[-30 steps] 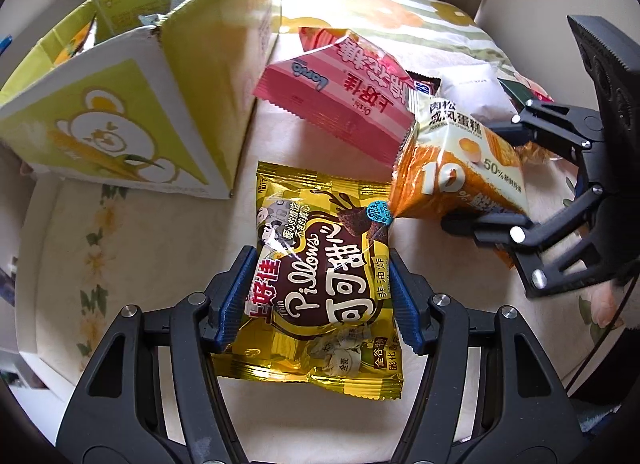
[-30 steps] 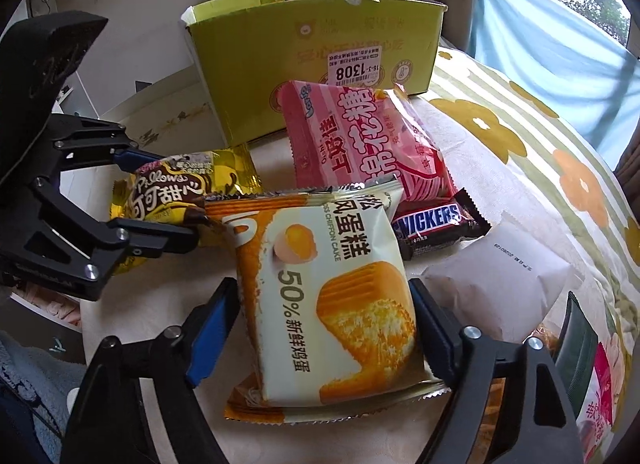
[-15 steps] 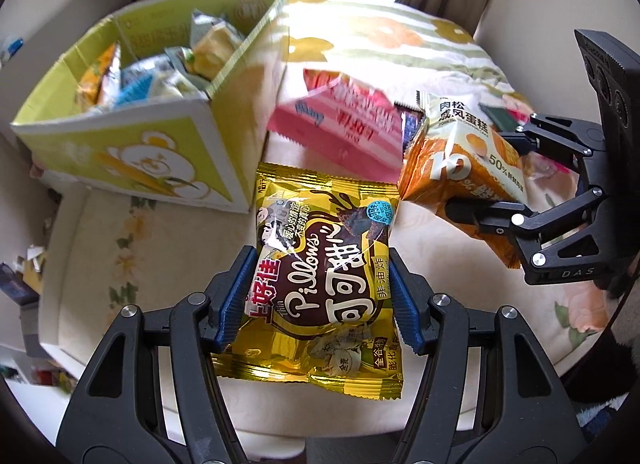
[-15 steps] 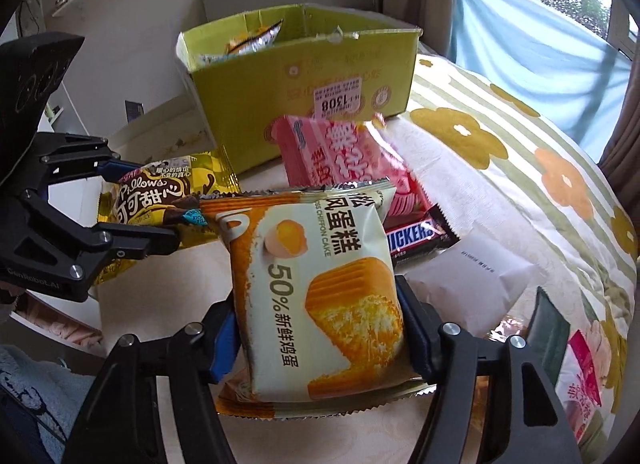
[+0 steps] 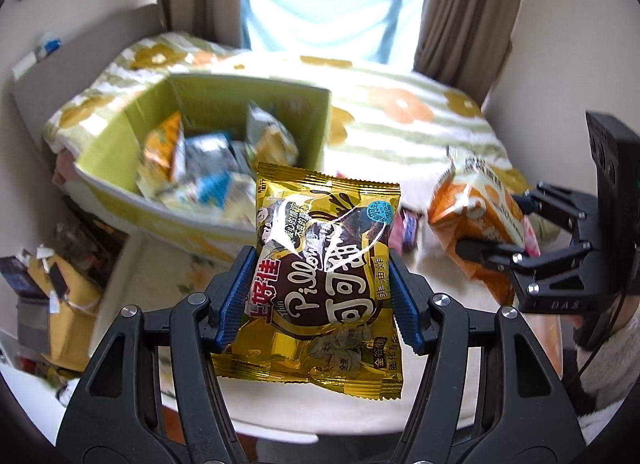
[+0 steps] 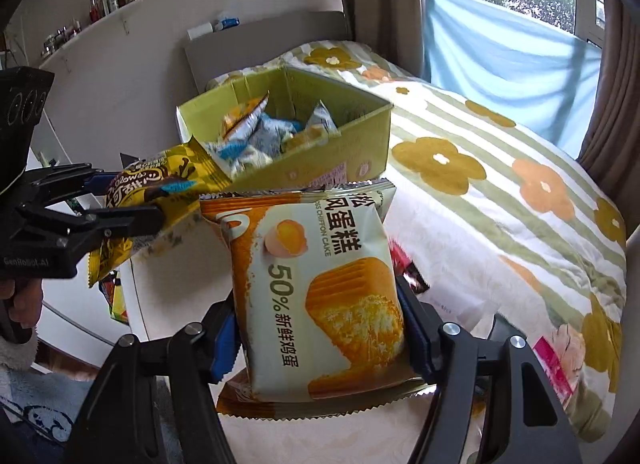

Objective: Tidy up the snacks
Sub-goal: 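Carry both packs over the yellow box and open both tools to drop them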

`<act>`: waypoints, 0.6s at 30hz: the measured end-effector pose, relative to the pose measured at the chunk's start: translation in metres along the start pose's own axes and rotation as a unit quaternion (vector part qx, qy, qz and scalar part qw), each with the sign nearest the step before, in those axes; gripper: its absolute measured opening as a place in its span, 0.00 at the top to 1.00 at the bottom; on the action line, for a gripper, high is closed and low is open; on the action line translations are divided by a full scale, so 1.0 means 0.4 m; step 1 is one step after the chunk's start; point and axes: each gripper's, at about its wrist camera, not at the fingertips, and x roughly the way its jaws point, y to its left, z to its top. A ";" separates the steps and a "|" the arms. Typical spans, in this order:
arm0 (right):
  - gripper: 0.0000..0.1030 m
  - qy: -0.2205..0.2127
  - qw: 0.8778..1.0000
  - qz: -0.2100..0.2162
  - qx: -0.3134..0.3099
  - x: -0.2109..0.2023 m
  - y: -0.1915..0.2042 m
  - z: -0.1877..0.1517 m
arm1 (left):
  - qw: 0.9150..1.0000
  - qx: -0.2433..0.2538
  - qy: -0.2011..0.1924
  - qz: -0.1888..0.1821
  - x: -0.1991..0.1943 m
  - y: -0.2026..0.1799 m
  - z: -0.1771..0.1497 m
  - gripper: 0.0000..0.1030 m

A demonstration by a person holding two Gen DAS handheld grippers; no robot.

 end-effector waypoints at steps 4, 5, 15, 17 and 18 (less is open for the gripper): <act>0.39 -0.013 1.000 -0.012 0.003 -0.002 0.021 0.069 | 1.000 0.014 -0.017 0.005 -0.012 0.046 0.074 0.42; 0.39 -0.016 1.000 -0.015 0.005 0.000 0.027 0.089 | 1.000 0.017 -0.021 0.005 -0.011 0.059 0.093 0.42; 0.39 -0.038 0.999 -0.034 0.016 0.086 0.092 0.307 | 0.999 0.031 -0.025 -0.019 0.063 0.271 0.322 0.42; 0.39 -0.036 0.998 -0.037 0.025 0.115 0.101 0.344 | 0.999 0.037 -0.018 -0.019 0.097 0.309 0.362 0.42; 0.39 -0.036 0.998 -0.039 0.029 0.130 0.104 0.360 | 0.999 0.041 -0.011 -0.018 0.119 0.333 0.385 0.42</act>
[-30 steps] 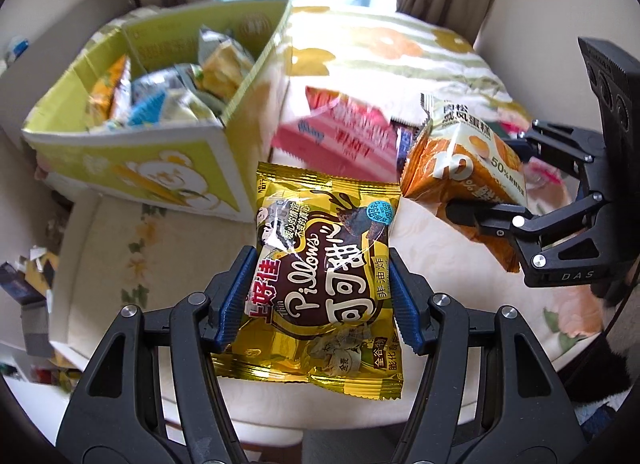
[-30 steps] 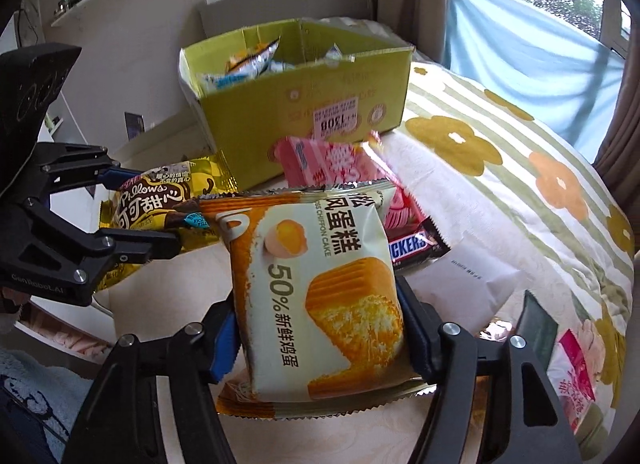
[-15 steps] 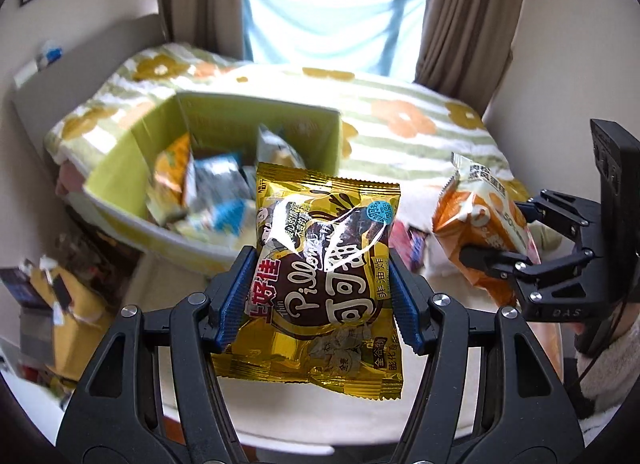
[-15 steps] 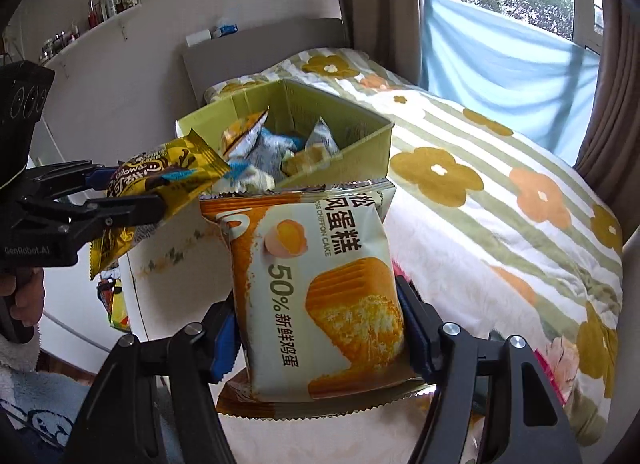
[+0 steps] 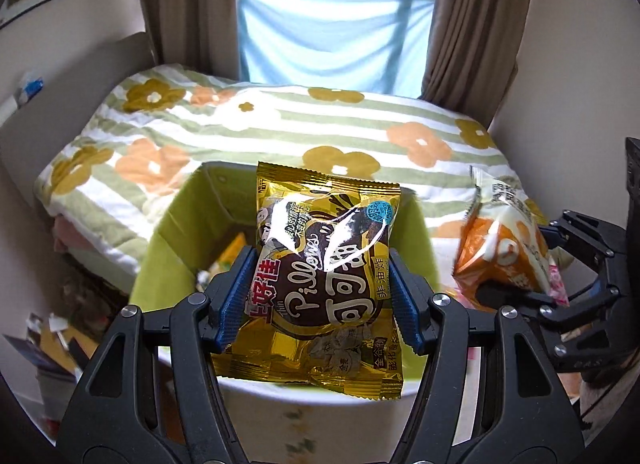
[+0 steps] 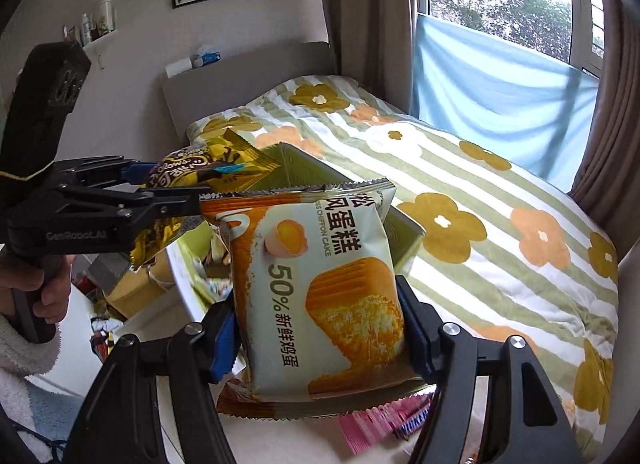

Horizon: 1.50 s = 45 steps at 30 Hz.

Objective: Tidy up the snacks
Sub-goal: 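Carry both packs over the yellow box and open both tools to drop them, then move both tools back over the remaining snacks on the bed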

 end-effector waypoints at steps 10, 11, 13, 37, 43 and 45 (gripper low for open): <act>0.39 0.018 0.998 -0.033 0.058 0.121 0.036 0.072 | 0.998 0.024 0.060 -0.026 0.211 0.155 0.121 0.42; 0.39 0.022 0.997 -0.036 0.067 0.130 0.035 0.069 | 0.997 0.027 0.066 -0.028 0.230 0.160 0.122 0.42; 0.39 0.027 0.996 -0.036 0.079 0.143 0.033 0.068 | 0.996 0.038 0.079 -0.027 0.267 0.163 0.126 0.38; 0.39 0.089 0.991 -0.005 0.099 0.260 0.038 0.064 | 0.996 -0.017 0.083 0.023 0.197 0.270 0.003 0.03; 0.13 0.070 0.991 -0.003 0.118 0.278 0.045 0.088 | 0.997 -0.020 0.070 0.022 0.152 0.272 -0.004 0.03; 0.01 0.055 0.992 -0.007 0.114 0.267 0.058 0.090 | 0.997 -0.019 0.068 0.023 0.141 0.273 -0.008 0.03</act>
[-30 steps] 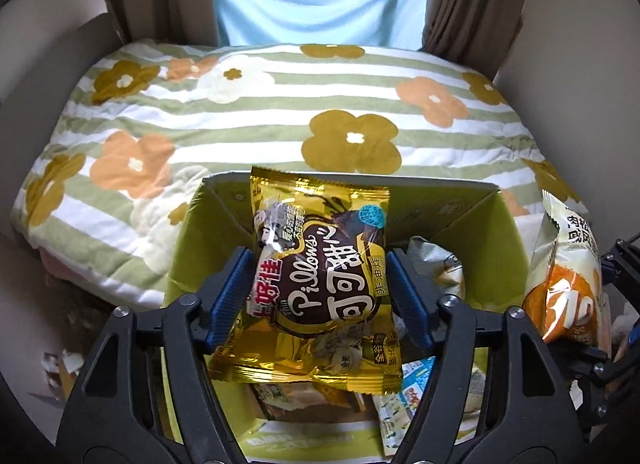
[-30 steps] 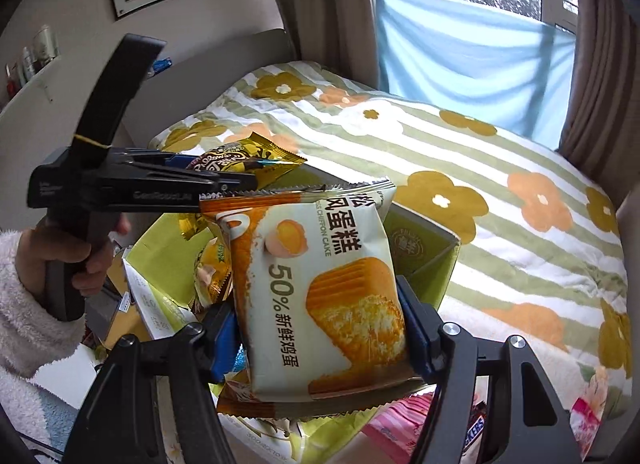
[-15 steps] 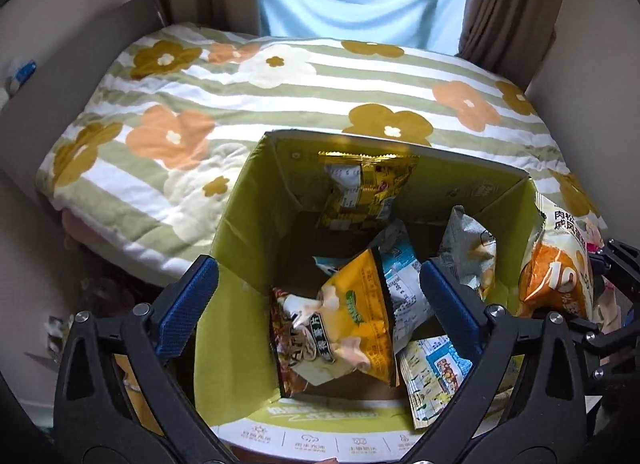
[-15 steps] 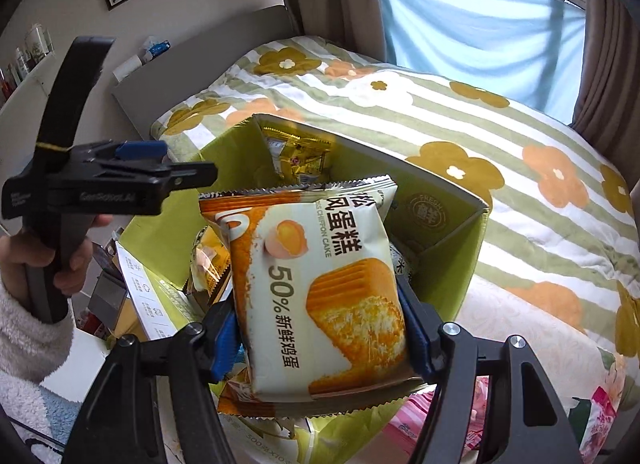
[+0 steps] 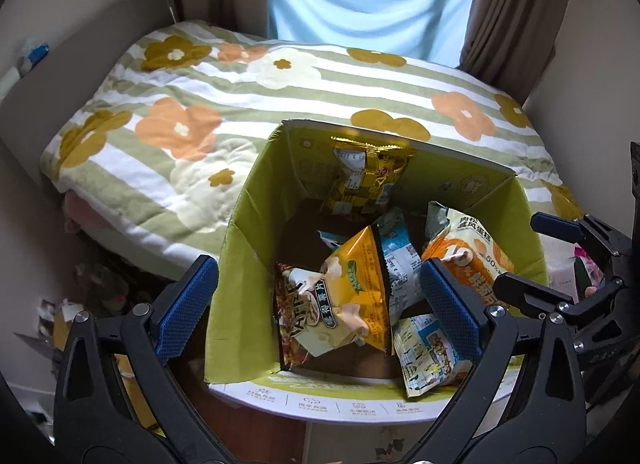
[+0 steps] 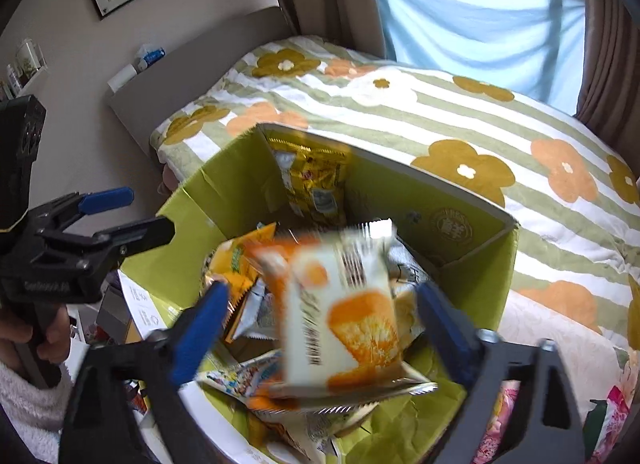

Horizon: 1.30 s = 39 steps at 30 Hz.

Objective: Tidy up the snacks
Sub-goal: 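Move both tools back over the remaining snacks on the bed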

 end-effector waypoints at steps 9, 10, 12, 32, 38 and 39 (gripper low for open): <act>0.01 -0.013 0.999 -0.025 -0.016 -0.050 0.032 -0.049 | 1.000 0.008 0.000 -0.015 -0.028 -0.009 -0.035 0.03; 0.01 -0.012 0.999 -0.028 -0.017 -0.055 0.037 -0.052 | 1.000 0.010 -0.001 -0.017 -0.034 -0.010 -0.038 0.03; 0.01 -0.012 0.999 -0.033 -0.014 -0.063 0.042 -0.053 | 1.000 0.013 -0.004 -0.021 -0.042 -0.012 -0.043 0.03; 0.01 -0.067 0.989 -0.106 0.076 -0.298 -0.062 -0.195 | 0.996 0.076 -0.027 -0.048 -0.135 -0.198 -0.086 0.03; 0.01 -0.074 0.983 -0.148 0.079 -0.410 -0.158 -0.280 | 0.993 0.082 -0.031 -0.074 -0.161 -0.358 -0.119 0.03; 0.01 -0.073 0.982 -0.155 0.079 -0.426 -0.178 -0.296 | 0.993 0.085 -0.030 -0.077 -0.161 -0.389 -0.125 0.03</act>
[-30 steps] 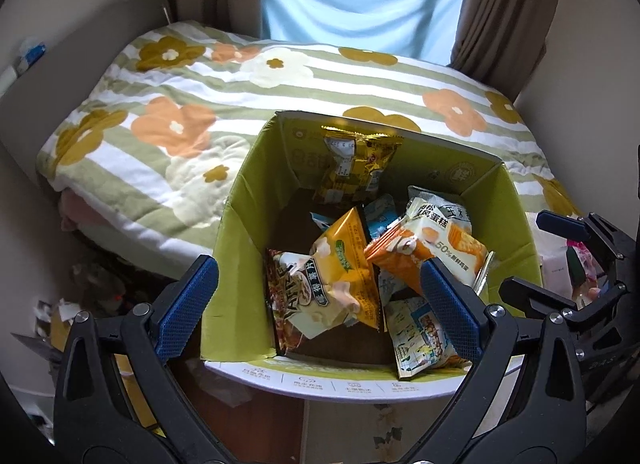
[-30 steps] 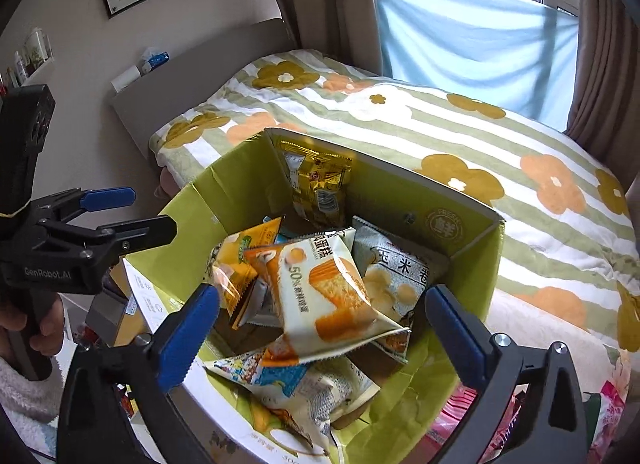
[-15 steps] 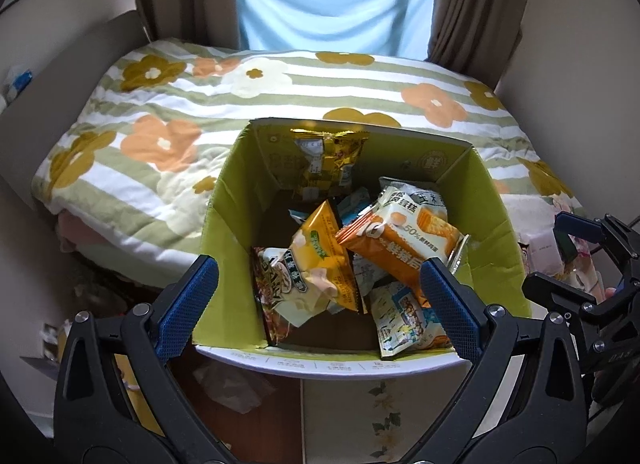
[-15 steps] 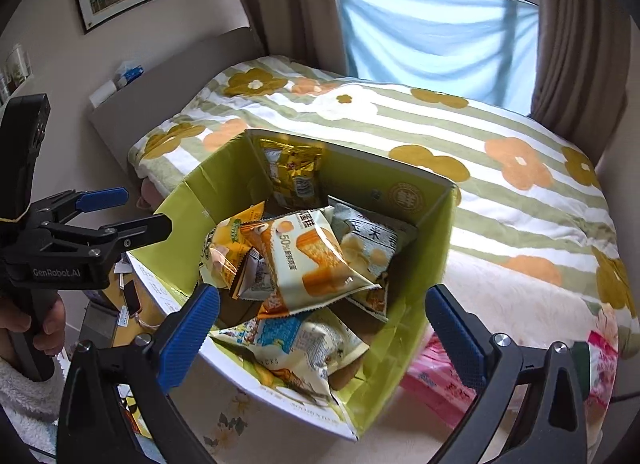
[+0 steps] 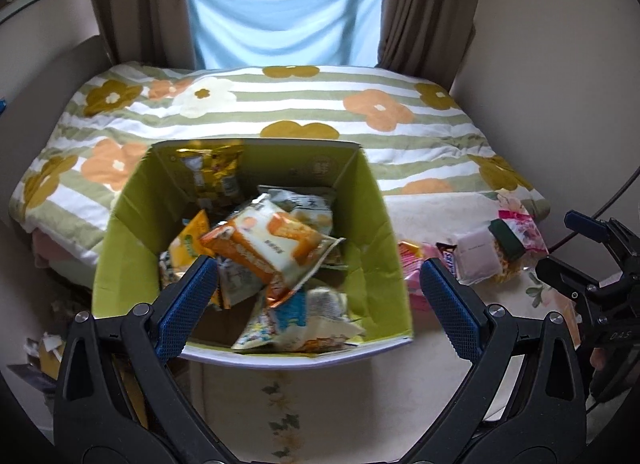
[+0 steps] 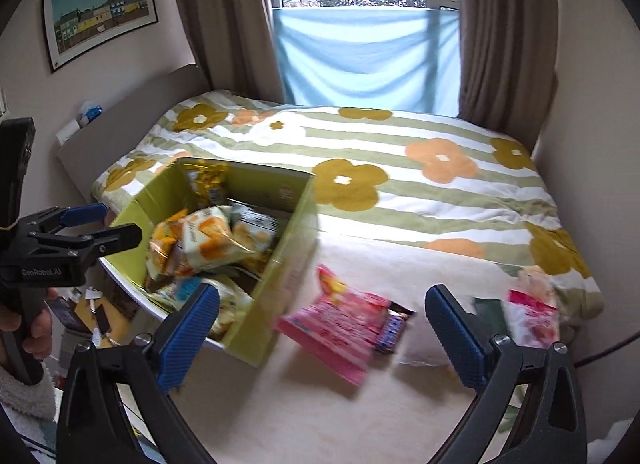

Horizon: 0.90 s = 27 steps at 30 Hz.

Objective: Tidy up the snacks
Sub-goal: 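Move both tools back over the remaining snacks on the bed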

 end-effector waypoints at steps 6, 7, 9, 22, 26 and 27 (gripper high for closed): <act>0.01 0.000 1.000 -0.012 0.007 -0.050 -0.153 -0.054 | 1.000 0.007 0.002 -0.022 0.029 -0.172 -0.012 0.03; 0.01 0.000 1.000 -0.014 0.008 -0.055 -0.176 -0.060 | 1.000 0.008 0.003 -0.027 0.036 -0.202 -0.014 0.03; 0.01 0.000 1.000 -0.019 0.007 -0.063 -0.224 -0.075 | 0.999 0.011 0.007 -0.042 0.053 -0.260 -0.018 0.03; 0.01 0.042 0.998 -0.008 0.047 0.022 -0.461 -0.160 | 0.984 -0.019 0.090 -0.153 0.288 -0.503 -0.057 0.03; 0.01 0.061 0.996 -0.009 0.060 0.078 -0.497 -0.178 | 0.975 -0.038 0.123 -0.179 0.392 -0.521 -0.066 0.08; 0.01 0.066 0.996 -0.010 0.063 0.097 -0.505 -0.181 | 0.974 -0.039 0.132 -0.182 0.419 -0.524 -0.067 0.10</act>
